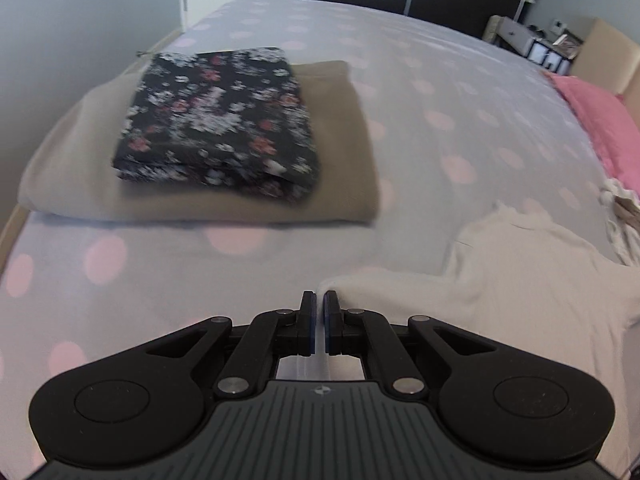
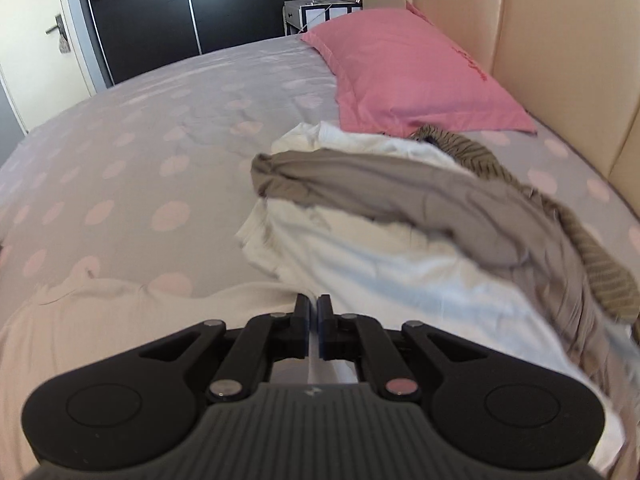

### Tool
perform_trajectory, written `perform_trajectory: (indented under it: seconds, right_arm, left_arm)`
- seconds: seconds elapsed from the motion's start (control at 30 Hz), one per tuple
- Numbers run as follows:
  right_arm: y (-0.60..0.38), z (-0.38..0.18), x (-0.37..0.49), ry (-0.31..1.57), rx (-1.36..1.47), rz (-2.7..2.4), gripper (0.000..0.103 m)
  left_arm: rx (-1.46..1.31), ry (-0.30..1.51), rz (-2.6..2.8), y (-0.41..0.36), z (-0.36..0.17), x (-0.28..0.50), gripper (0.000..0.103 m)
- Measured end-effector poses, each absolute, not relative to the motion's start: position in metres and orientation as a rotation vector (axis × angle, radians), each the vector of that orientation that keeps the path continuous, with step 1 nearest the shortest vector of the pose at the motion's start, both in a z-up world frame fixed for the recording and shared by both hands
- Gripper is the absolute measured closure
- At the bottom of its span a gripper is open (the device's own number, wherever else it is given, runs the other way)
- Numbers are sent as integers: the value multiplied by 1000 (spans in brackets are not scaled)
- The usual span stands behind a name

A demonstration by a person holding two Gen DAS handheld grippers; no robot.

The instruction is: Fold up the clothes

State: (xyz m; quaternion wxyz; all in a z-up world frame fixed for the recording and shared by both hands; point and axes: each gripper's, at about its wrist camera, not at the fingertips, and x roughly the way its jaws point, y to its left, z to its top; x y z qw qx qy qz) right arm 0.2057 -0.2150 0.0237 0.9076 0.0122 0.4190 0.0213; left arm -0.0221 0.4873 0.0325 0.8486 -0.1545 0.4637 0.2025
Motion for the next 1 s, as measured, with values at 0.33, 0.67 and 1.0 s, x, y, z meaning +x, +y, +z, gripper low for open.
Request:
perform_trajectory:
  seconds: [0.33, 0.67, 1.0]
  right_arm:
    - [-243, -32, 256, 992, -115, -170, 99]
    - [-236, -51, 251, 992, -225, -142, 79]
    - [-169, -10, 219, 728, -326, 63, 64]
  left_arm:
    - [-250, 1192, 546, 527, -33, -12, 101]
    - [-165, 1213, 495, 512, -53, -7, 88]
    - [-92, 1097, 323, 472, -21, 29, 61]
